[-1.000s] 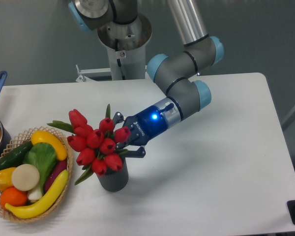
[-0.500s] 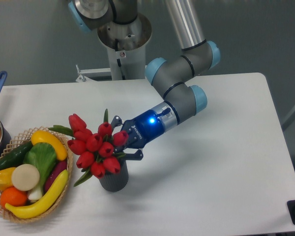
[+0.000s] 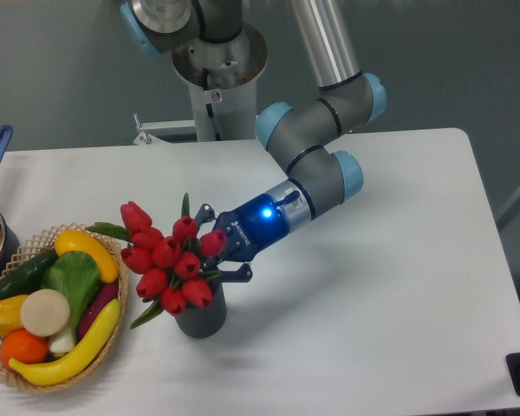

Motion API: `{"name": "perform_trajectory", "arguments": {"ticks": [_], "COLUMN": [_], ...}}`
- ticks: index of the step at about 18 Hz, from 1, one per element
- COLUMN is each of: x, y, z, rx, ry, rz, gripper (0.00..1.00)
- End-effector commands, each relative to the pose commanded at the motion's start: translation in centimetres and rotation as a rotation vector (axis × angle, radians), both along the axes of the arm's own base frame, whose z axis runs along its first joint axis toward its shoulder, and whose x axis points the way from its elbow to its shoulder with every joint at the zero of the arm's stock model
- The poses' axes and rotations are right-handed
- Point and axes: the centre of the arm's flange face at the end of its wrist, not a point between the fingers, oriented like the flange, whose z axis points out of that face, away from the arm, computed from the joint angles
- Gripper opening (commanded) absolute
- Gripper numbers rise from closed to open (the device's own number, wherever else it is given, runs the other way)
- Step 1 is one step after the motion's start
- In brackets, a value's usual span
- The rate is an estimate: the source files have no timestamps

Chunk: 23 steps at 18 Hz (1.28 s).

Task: Insert the flowers into the vase
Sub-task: 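Open the gripper to release the tulips in the vase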

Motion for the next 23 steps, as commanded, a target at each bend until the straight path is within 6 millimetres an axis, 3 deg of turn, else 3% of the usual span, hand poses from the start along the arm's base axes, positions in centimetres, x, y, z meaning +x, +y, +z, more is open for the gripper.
{"name": "perform_trajectory", "arguments": {"ticks": [5, 8, 11, 14, 19, 23], "x": [0.0, 0.0, -0.1, -0.2, -1.0, -2.2], "y": [0.0, 0.0, -0.1, -0.2, -0.8, -2.6], "z": [-0.1, -0.1, -0.2, -0.3, 0.4, 1.3], "rx": [-0.006, -0.002, -0.003, -0.015, -0.009, -0.118], "ry": [0.000, 0.006, 0.024, 0.036, 0.057, 0.179], "rz": [0.000, 0.000, 0.001, 0.003, 0.020, 0.049], "gripper": [0.49, 0.64, 0.86, 0.98, 1.00, 1.00]}}
